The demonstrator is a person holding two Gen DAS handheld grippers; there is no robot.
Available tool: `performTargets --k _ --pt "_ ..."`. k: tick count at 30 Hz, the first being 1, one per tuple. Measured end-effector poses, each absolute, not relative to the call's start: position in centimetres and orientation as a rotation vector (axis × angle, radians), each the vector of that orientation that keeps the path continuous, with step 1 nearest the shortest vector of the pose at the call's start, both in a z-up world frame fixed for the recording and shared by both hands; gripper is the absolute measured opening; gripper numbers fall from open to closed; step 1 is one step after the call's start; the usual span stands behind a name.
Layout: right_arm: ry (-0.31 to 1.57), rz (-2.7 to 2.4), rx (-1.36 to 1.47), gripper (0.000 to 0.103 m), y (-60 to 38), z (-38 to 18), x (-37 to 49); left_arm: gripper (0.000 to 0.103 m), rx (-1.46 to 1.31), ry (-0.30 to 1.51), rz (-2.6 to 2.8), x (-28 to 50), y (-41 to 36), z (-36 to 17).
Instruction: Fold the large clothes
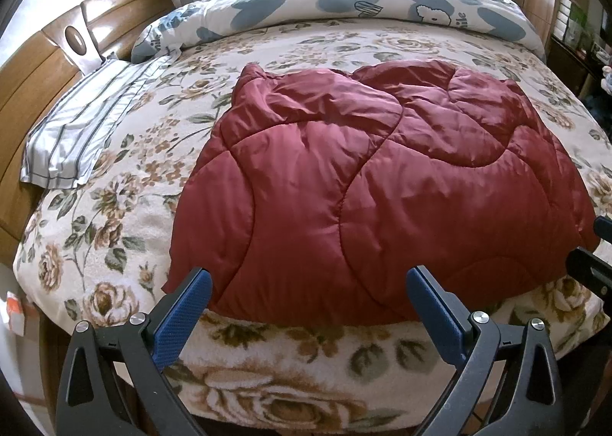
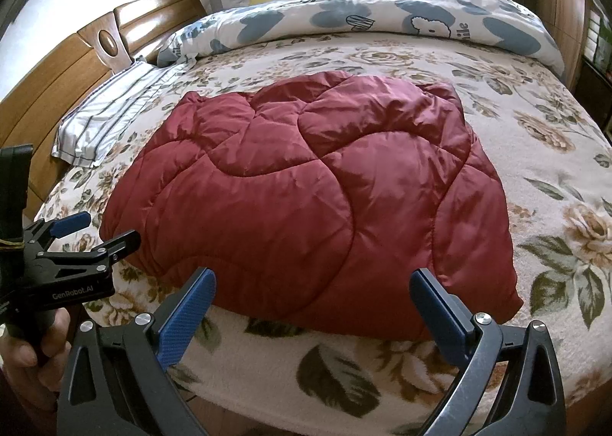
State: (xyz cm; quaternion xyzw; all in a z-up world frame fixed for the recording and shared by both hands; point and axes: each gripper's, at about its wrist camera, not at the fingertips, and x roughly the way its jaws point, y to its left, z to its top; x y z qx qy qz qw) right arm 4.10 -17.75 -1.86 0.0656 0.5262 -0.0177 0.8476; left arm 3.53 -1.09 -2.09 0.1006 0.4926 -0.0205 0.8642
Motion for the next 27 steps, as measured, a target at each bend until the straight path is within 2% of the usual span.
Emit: performTargets --k 27 --pt "1.098 -0.052 0.156 0.102 -18.16 -1.7 4.27 0.102 0.216 1.035 -0.044 4.47 -1.22 -2.23"
